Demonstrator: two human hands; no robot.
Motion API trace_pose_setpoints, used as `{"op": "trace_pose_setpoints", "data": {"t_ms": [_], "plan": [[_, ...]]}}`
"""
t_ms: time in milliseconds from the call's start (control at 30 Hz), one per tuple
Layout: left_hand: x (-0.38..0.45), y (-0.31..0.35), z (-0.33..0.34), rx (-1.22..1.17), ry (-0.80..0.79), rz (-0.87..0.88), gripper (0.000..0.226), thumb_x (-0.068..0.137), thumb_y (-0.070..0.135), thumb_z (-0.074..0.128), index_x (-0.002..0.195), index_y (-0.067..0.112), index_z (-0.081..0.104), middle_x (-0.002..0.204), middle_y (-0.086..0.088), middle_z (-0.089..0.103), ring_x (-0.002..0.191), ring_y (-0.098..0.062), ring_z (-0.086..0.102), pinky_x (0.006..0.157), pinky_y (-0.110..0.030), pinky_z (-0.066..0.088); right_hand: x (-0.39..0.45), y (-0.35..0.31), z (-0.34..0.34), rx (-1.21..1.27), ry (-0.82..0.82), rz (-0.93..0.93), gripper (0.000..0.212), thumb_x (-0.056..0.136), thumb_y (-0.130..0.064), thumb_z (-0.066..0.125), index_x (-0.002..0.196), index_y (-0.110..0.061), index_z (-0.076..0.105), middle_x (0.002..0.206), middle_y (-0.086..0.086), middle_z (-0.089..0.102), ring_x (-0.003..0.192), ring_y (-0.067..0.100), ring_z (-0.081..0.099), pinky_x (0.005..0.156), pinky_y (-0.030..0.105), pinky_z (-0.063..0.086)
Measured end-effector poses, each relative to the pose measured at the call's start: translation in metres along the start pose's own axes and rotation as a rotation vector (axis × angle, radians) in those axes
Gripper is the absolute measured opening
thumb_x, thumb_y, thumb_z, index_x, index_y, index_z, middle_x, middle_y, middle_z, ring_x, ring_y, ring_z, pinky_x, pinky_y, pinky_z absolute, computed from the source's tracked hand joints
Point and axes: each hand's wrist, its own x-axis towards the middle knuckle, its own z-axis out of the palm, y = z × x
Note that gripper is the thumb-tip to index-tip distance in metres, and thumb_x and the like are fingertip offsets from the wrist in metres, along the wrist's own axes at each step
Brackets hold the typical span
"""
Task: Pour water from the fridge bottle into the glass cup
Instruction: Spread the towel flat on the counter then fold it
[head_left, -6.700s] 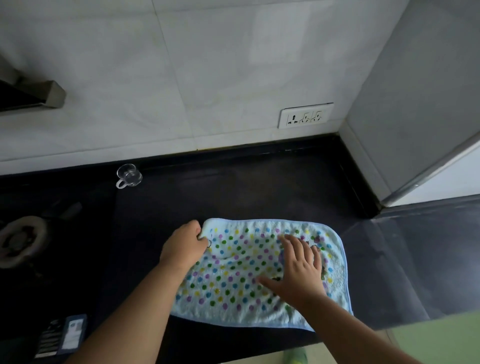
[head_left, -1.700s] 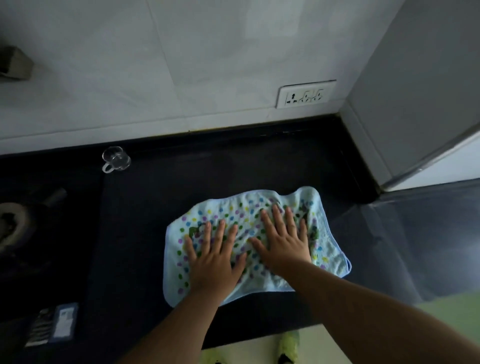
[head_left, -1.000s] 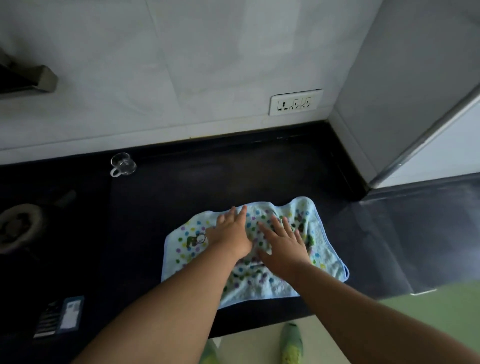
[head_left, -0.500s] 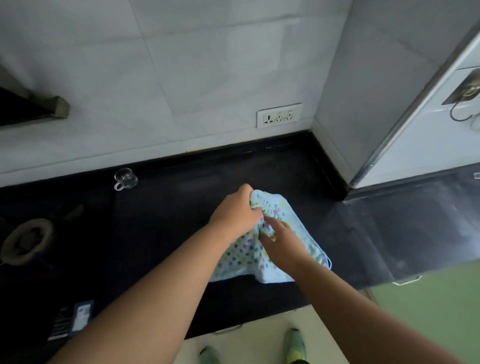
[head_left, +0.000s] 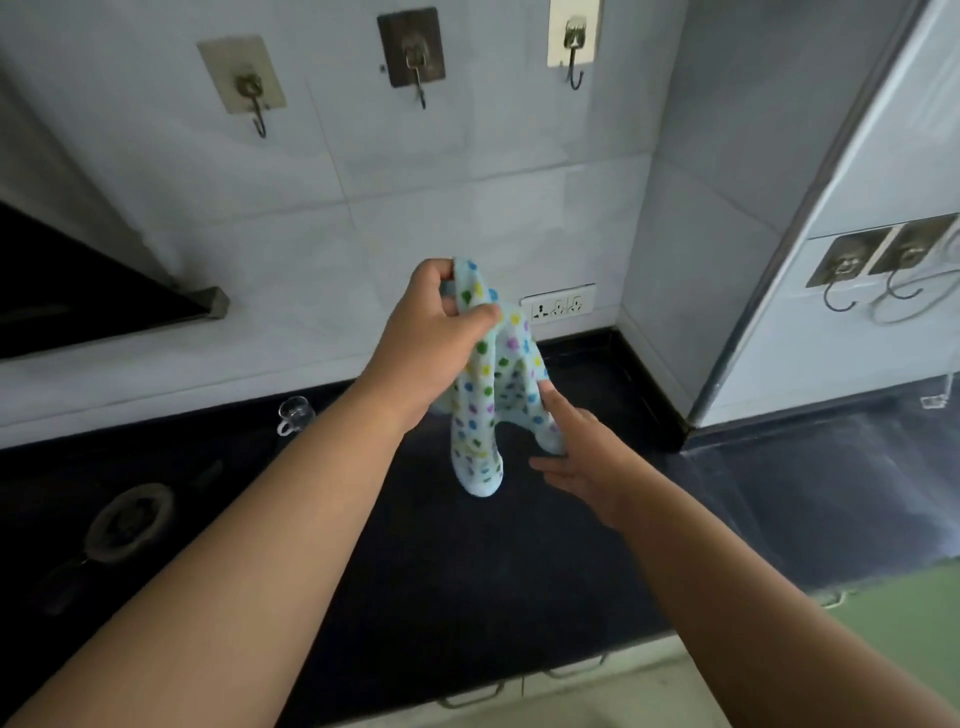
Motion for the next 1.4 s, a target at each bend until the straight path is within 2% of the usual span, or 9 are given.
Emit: {"op": "trace_pose_setpoints", "data": {"t_ms": [100, 267, 367, 533, 667, 900, 1067, 1267, 1400], "plan": [[-0.001, 0.019, -0.011, -0.031, 0.038, 0.026, 0.032, 0.095, 0.02, 0.071, 0.122, 0.028, 0.055, 0.1, 0.005, 0.079, 0.093, -0.011, 0.077, 0.093, -0.045, 0.062, -0.008, -0.016, 0.001, -0.021, -0.024, -0.056, 0.08, 0.08, -0.083, 0.059, 0.14, -0.03, 0.048, 0.117, 0.0, 0.073, 0.101, 0.023, 0.076, 0.106, 0.046, 0.052], [-0.002, 0.035, -0.028, -0.072, 0.065, 0.048, 0.037, 0.096, 0.017, 0.071, 0.129, 0.023, 0.055, 0.104, 0.002, 0.079, 0.097, -0.014, 0.078, 0.095, -0.047, 0.061, -0.016, -0.041, 0.0, -0.005, -0.039, -0.243, 0.097, 0.064, -0.074, 0.083, 0.149, -0.045, 0.044, 0.119, -0.005, 0.073, 0.115, 0.018, 0.069, 0.112, 0.05, 0.047], [-0.002, 0.037, -0.037, -0.089, 0.09, 0.042, 0.036, 0.098, 0.016, 0.069, 0.129, 0.025, 0.054, 0.108, 0.001, 0.079, 0.099, -0.014, 0.078, 0.096, -0.046, 0.061, -0.025, -0.056, 0.001, 0.006, -0.175, -0.296, 0.079, 0.08, -0.043, 0.086, 0.148, -0.048, 0.046, 0.119, -0.004, 0.075, 0.111, 0.018, 0.072, 0.109, 0.048, 0.049], [-0.002, 0.051, -0.052, -0.16, 0.128, 0.062, 0.03, 0.102, 0.01, 0.063, 0.125, 0.026, 0.053, 0.104, 0.005, 0.079, 0.097, -0.009, 0.077, 0.093, -0.04, 0.061, -0.026, -0.065, 0.006, -0.171, -0.064, -0.212, 0.082, 0.085, -0.055, 0.077, 0.154, -0.034, 0.039, 0.121, 0.0, 0.065, 0.107, 0.018, 0.067, 0.097, 0.037, 0.055], [0.0, 0.059, -0.059, -0.133, 0.098, 0.072, 0.03, 0.105, 0.01, 0.059, 0.132, 0.022, 0.052, 0.111, -0.001, 0.077, 0.101, -0.012, 0.077, 0.095, -0.042, 0.062, -0.023, -0.066, 0.014, -0.166, -0.131, -0.268, 0.075, 0.09, -0.045, 0.077, 0.153, -0.04, 0.037, 0.123, -0.001, 0.068, 0.111, 0.016, 0.069, 0.105, 0.041, 0.053], [0.003, 0.06, -0.076, -0.068, 0.127, 0.102, 0.024, 0.107, 0.015, 0.057, 0.121, 0.034, 0.055, 0.108, 0.003, 0.079, 0.101, -0.012, 0.077, 0.097, -0.046, 0.061, -0.019, -0.092, 0.024, 0.033, -0.093, -0.435, 0.022, 0.099, -0.008, 0.064, 0.116, -0.02, 0.071, 0.106, 0.001, 0.079, 0.106, 0.017, 0.074, 0.098, 0.036, 0.057], [0.009, 0.054, -0.102, 0.018, 0.251, 0.111, 0.023, 0.105, 0.023, 0.059, 0.116, 0.043, 0.057, 0.11, 0.007, 0.078, 0.1, -0.011, 0.076, 0.096, -0.049, 0.061, -0.017, -0.129, 0.013, 0.184, 0.001, -0.509, 0.03, 0.1, -0.005, 0.053, 0.119, -0.024, 0.067, 0.119, 0.01, 0.072, 0.103, 0.026, 0.074, 0.086, 0.044, 0.061], [0.014, 0.042, -0.118, -0.023, 0.324, 0.068, 0.03, 0.103, 0.021, 0.063, 0.108, 0.049, 0.053, 0.111, 0.001, 0.076, 0.102, -0.015, 0.075, 0.096, -0.049, 0.061, -0.024, -0.161, 0.012, 0.192, -0.073, -0.6, 0.033, 0.094, 0.0, 0.068, 0.124, -0.015, 0.07, 0.122, 0.012, 0.071, 0.103, 0.026, 0.075, 0.091, 0.041, 0.062], [0.015, 0.034, -0.127, -0.027, 0.348, 0.038, 0.039, 0.097, 0.021, 0.073, 0.121, 0.039, 0.049, 0.104, -0.008, 0.071, 0.101, -0.021, 0.074, 0.096, -0.05, 0.061, -0.031, -0.171, 0.008, 0.118, -0.08, -0.639, 0.056, 0.083, 0.012, 0.076, 0.13, -0.017, 0.069, 0.121, 0.006, 0.068, 0.104, 0.023, 0.074, 0.083, 0.033, 0.063]]}}
